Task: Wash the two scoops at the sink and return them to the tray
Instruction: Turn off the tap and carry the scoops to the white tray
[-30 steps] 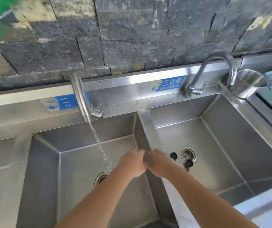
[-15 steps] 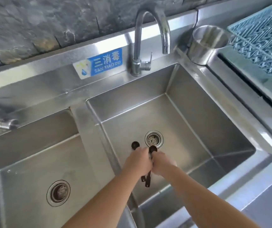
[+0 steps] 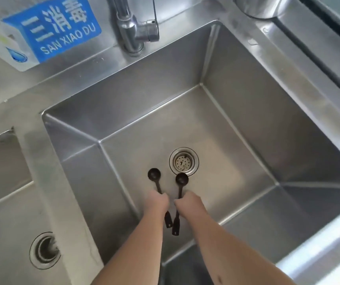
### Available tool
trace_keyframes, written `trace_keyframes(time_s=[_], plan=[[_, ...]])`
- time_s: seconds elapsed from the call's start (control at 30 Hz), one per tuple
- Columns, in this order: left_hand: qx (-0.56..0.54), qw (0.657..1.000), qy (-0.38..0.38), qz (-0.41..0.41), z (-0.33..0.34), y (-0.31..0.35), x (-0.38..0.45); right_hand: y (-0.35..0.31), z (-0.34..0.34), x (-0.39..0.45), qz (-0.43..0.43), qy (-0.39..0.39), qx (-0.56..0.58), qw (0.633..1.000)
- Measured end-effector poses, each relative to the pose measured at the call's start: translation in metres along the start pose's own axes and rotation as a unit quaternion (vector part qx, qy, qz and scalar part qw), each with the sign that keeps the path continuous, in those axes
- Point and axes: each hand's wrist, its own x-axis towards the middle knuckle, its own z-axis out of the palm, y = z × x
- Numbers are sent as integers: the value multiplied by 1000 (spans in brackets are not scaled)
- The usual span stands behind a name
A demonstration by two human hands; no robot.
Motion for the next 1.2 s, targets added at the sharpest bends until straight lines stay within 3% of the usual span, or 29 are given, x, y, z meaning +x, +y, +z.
trace_keyframes(time_s=[0.17,0.3,0.43,0.63,0.83,1.07,1.2], plan=[[35,998,26,36,9,-3,18,-3,13,18,-3,30,-6,1000],[37,998,-7,56,5,0,20,0,8,23,-27,16,-4,1000],[-59,995,-49,68,-12,10,3,-5,-10,9,-65,29,9,997],[-139,978,-49,150,-74,31,-63,-34,-66,-56,-110,-12,226,968],[-168,955,-35,243,-145,33,-148,-49,-108,-154,-220,25,264,939],[-341,904,-45,255,-187,23,-209,-64,-115,-220,-270,-52,405,872],[-474,842,-104,236,-187,14,-217,-69,-113,-238,-306,-18,383,871]])
